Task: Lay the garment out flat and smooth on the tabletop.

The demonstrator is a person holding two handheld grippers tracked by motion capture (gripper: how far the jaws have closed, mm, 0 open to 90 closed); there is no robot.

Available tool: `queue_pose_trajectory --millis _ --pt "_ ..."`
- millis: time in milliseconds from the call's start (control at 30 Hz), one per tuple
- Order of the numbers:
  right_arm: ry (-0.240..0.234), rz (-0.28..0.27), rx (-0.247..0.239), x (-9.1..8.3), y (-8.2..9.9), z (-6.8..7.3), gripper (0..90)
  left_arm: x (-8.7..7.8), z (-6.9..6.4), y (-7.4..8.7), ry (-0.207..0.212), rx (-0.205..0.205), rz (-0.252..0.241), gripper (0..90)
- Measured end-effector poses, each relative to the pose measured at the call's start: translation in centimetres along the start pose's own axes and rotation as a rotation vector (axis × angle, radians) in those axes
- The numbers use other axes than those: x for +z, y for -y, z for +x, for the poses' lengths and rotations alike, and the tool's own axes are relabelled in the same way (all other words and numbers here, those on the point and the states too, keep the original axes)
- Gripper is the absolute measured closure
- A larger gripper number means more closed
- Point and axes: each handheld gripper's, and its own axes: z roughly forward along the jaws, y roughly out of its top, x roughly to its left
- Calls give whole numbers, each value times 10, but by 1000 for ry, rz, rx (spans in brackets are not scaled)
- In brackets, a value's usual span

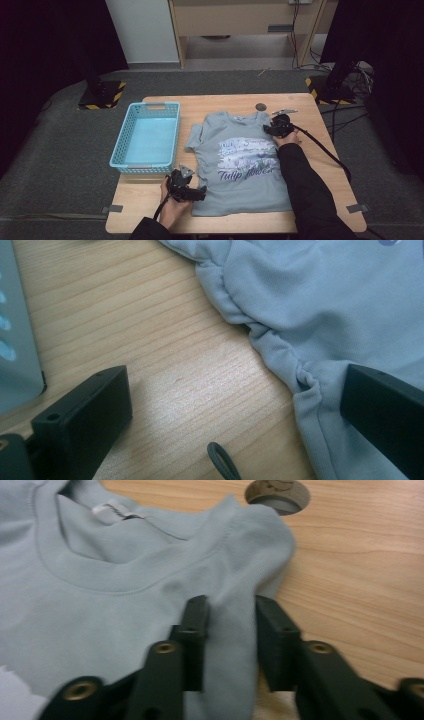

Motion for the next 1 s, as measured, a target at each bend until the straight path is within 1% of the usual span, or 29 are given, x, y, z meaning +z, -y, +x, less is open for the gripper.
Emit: queue_pose_trajectory --millis 33,67,133,233,300,367,400,467,567,633,700,767,867,933,1000 --pt "-12 -1 7 0 0 1 761 0 0 0 0 0 -1 0" --pt "-24 1 20 0 1 2 801 0 0 0 0 0 -1 0" --pt "-39 10 32 -1 0 2 822 0 0 0 0 0 -2 0" --pt "-39 13 22 -6 -2 1 832 0 0 0 1 1 -2 0" --pt "-55 -10 31 -13 -5 0 833 0 0 0 1 1 -3 0" --pt "-80 -48 52 -23 -13 -1 834 0 0 0 0 0 -4 0" --pt "-91 -67 54 -29 -17 0 833 0 0 0 0 0 -5 0" --pt "-105 -104 34 -41 -27 6 833 0 -1 0 0 1 -5 0" --pt "-137 -146 -10 -57 -39 23 832 0 -1 0 0 1 -4 0" --pt "-151 -158 -50 -64 -44 40 831 0 -1 0 -1 0 -4 0" --pt "-166 -157 -89 -66 -44 59 829 0 -1 0 -1 0 -4 0" --pt "-168 -146 -134 -62 -41 78 826 0 -1 0 0 0 -5 0" --pt "-176 -121 -195 -50 -30 104 817 0 -2 1 2 3 -4 0" --pt "-191 -93 -212 -39 -19 117 804 0 -2 1 4 5 -7 0" --pt "-193 -64 -234 -29 -7 127 779 0 -2 1 5 5 -8 0"
